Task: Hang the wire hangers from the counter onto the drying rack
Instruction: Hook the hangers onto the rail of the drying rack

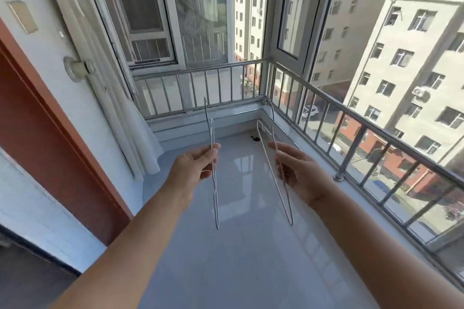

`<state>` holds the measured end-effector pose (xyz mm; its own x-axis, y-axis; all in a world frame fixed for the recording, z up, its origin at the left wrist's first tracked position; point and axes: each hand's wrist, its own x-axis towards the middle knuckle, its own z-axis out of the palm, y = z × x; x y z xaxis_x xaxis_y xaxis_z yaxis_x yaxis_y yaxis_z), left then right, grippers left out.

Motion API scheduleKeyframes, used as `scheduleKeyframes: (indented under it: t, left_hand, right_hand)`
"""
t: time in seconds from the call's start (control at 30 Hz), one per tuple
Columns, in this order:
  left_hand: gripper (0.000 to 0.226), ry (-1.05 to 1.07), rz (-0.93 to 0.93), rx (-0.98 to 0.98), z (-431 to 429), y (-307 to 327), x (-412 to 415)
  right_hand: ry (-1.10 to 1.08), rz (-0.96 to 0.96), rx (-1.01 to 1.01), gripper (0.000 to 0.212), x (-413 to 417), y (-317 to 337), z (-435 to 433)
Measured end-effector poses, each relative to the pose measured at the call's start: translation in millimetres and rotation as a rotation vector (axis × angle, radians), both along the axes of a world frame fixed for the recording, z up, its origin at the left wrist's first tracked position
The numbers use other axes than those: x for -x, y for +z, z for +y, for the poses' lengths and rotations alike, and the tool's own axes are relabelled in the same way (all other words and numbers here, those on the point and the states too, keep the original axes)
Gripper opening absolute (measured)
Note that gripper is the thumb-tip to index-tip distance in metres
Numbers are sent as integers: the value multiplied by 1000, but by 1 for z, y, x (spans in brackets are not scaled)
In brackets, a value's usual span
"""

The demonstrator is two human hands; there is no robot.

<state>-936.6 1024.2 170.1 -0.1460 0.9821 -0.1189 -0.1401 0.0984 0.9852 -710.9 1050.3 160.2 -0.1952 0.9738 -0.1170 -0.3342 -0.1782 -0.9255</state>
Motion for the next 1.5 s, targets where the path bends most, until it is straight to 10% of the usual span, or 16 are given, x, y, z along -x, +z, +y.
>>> scheduleKeyframes:
  t: [1.5]
  left_hand:
    - [15, -281, -5, -189, 752, 112, 196]
  right_hand:
    - [-181, 42, -231, 43, 217, 114, 686]
